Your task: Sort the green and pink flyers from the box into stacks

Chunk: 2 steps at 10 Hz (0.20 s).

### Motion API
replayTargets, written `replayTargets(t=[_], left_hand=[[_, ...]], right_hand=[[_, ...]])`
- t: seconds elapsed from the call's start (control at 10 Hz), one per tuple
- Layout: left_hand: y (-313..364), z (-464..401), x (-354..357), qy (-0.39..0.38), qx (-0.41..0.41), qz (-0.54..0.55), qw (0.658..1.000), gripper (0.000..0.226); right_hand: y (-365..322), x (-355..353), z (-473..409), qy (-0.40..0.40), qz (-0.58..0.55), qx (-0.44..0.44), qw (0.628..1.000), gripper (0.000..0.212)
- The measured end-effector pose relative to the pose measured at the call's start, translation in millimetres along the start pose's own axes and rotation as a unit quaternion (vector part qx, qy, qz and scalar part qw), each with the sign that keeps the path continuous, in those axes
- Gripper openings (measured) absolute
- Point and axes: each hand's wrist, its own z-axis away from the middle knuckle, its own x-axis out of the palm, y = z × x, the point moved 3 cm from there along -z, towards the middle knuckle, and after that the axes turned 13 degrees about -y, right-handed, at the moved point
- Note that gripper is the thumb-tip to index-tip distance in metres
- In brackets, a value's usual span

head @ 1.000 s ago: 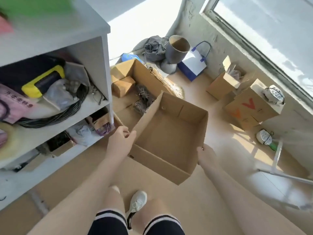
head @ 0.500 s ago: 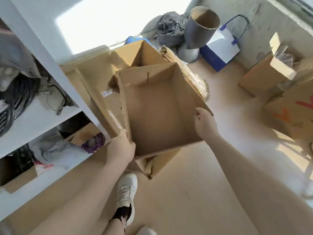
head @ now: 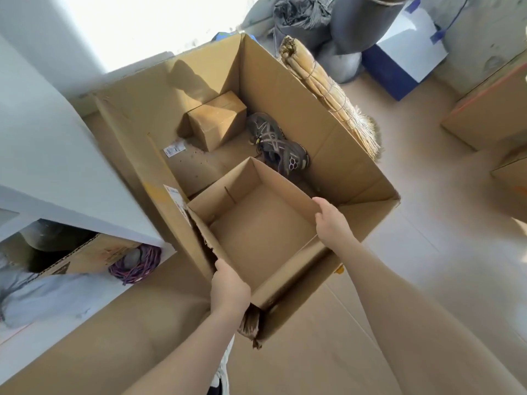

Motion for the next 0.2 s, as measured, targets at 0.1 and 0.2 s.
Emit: replayTargets(t=[0.1,0.2], left_hand=[[-10.7,-2.3,3.3,-0.042,0.005,-0.036,0.998,0.053],[-13.1,3.5,-3.1,-0.054,0.024,-0.040,0.997,0.058]], right_hand=[[3.6,8.7,-1.1,-0.022,0.036,0.038,0.998,0.046],[-5.2,9.0,9.3,0.010,0.108,0.038,0.993,0.049]])
